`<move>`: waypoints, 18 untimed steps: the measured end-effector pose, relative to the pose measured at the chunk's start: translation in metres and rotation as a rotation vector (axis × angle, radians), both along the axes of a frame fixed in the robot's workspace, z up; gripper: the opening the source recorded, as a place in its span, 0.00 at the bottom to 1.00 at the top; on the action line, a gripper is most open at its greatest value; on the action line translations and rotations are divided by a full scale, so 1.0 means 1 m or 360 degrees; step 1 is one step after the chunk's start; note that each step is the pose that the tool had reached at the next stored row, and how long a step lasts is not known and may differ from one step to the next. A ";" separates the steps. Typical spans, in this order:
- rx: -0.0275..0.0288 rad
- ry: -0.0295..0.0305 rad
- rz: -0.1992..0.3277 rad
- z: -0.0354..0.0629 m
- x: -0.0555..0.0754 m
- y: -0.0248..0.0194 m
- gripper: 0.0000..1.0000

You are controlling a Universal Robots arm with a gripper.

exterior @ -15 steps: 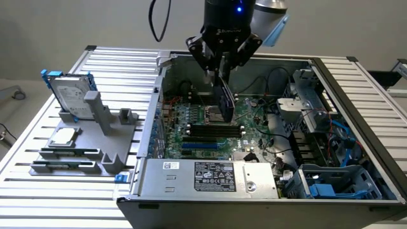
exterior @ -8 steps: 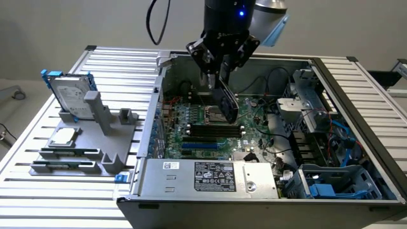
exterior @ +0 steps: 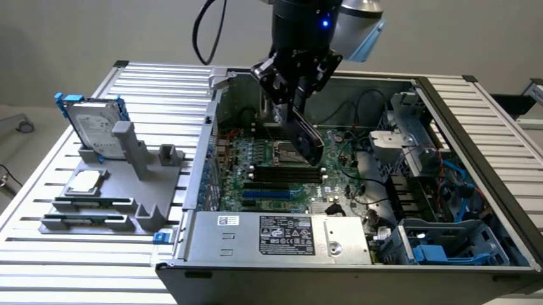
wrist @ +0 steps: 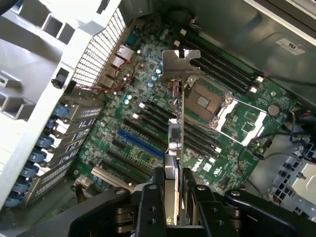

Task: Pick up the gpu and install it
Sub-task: 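Insert the gpu into the slot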

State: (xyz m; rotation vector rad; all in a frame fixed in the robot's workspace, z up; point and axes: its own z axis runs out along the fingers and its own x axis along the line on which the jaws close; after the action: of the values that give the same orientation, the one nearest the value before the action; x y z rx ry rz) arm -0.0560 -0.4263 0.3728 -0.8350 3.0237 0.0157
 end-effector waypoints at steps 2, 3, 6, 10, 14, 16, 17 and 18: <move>0.00002 -0.00001 0.0057 -0.0017 0.000 0.0000 0.26; 0.00001 -0.00001 0.0086 -0.0025 0.000 0.0000 0.26; 0.00000 0.00000 0.0174 -0.0049 0.000 0.0000 0.26; 0.00001 0.00000 0.0289 -0.0082 0.000 0.0000 0.26; 0.00001 0.00000 0.0405 -0.0115 0.000 0.0000 0.26; 0.00000 0.00001 0.0463 -0.0130 0.000 0.0000 0.26; 0.00001 0.00000 0.0492 -0.0138 0.000 0.0000 0.26; 0.00001 -0.00001 0.0520 -0.0145 0.000 0.0000 0.26</move>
State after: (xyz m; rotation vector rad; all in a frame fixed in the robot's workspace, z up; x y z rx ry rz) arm -0.0559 -0.4262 0.3582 -1.3160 2.8492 0.0168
